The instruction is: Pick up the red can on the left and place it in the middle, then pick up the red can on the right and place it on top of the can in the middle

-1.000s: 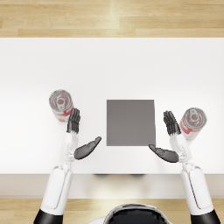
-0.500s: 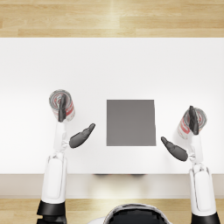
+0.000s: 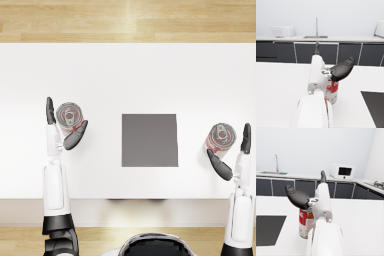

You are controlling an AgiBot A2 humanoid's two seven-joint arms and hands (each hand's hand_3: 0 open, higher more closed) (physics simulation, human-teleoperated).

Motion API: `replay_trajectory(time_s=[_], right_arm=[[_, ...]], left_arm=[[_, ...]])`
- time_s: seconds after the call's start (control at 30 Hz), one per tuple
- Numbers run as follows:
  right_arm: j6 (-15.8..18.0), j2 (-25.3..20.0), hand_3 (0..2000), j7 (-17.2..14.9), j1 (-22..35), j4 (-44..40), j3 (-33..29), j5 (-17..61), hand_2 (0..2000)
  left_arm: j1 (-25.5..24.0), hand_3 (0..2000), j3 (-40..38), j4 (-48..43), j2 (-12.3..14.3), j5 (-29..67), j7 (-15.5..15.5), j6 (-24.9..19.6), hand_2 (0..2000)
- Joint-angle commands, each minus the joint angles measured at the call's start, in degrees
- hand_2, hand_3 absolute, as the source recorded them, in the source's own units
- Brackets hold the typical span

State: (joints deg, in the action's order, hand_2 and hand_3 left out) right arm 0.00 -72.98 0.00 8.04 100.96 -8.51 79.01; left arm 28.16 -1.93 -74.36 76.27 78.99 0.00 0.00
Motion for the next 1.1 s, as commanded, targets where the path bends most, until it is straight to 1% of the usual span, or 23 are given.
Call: replay_trajectory(time_s=[0.03,0.2,0.3,0.43,0.63,0.77,0.93,1.0,1.1], right_arm=[[0.0,-0.1,0,0.0,0.4,-4.6,0.5,0.0,0],[0.0,-0.5,0,0.0,0.8,-9.3,1.0,0.0,0],[0.0,-0.8,0,0.0,1.9,-13.9,2.1,0.0,0],[0.0,-1.3,0,0.0,4.0,-18.6,3.4,0.0,0],[-0.3,-2.1,0,0.0,7.2,-25.6,4.9,0.0,0],[-0.4,-2.5,0,0.0,8.6,-29.4,5.3,0.0,0],[-0.4,-3.0,0,0.0,10.1,-32.6,5.6,0.0,0],[-0.3,-3.2,0,0.0,10.6,-34.2,5.5,0.0,0],[-0.2,-3.4,0,0.0,10.9,-34.2,5.4,0.0,0]], left_arm=[[1.9,0,0.1,7.3,0.2,0.0,0.0,0.0,0],[2.8,0,-0.2,12.8,0.8,0.0,0.0,0.0,0],[4.2,0,0.1,17.6,1.2,0.0,0.0,0.0,0],[5.3,0,0.3,21.3,1.6,0.0,0.0,0.0,0],[8.9,0,0.5,31.7,2.3,0.0,0.0,0.0,0],[10.9,0,-0.1,36.2,2.7,0.0,0.0,0.0,0],[11.8,0,-0.8,36.9,3.2,0.0,-0.2,-0.7,0],[12.7,0,-1.4,38.8,3.3,0.0,-0.3,-0.7,0],[11.5,0,-1.5,36.5,3.6,0.0,-0.8,-0.8,0]])
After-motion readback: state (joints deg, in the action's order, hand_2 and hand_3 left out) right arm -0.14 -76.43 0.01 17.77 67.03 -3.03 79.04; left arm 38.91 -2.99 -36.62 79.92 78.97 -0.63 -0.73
